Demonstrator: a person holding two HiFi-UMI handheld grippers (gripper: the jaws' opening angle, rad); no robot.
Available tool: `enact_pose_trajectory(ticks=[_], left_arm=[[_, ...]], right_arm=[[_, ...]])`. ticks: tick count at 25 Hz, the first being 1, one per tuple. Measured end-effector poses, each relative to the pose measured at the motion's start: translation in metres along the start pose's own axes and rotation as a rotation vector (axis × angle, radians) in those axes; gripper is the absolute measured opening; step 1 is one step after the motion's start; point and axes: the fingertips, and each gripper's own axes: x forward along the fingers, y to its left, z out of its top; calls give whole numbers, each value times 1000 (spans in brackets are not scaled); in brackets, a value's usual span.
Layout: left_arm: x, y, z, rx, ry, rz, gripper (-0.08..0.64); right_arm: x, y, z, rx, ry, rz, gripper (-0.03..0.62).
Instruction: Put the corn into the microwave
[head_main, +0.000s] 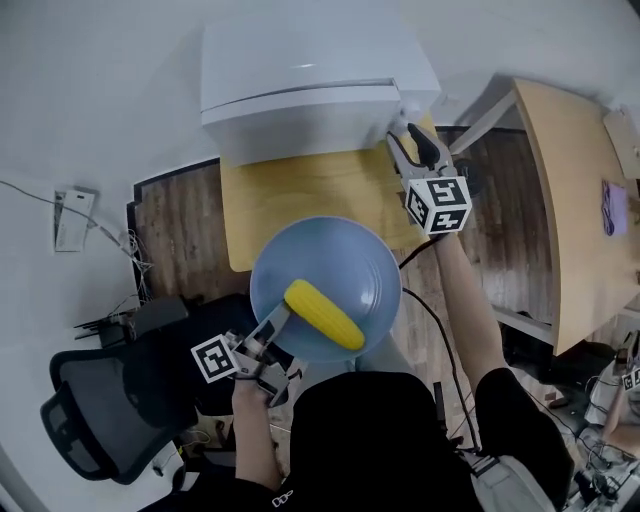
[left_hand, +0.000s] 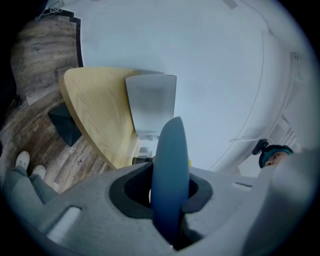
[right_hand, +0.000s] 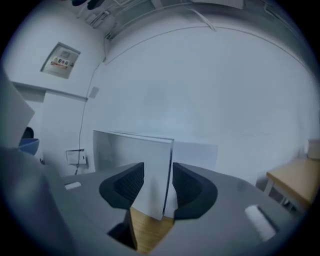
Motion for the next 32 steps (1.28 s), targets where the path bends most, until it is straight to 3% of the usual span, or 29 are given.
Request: enact_pose_trajectory(ticks=[5,10,15,18,26,29,32], left_arm=[[-1,0,-6,-14,-3,-10,75],[-1,-4,-4,-7,-16,-23,75],[-4,-9,0,13,-27,-29,77],[-9,-10,1,15,-41,-31,77],[-20,-6,5,12,-66,-19,78],[-22,-5,4,10,-77,-16,79],[-25,-5,4,11,-82,-17,80]], right_arm=[[4,10,64,-221,14,107,238],[22,20,106,-386,149,294,261],[45,22,84,-544,375,433,259],[52,25,67,-585,477,497,261],[61,23,35,-798,727,599,268],[65,19,32,-850,776,601,236],[66,18,34,-831,768,595,211]])
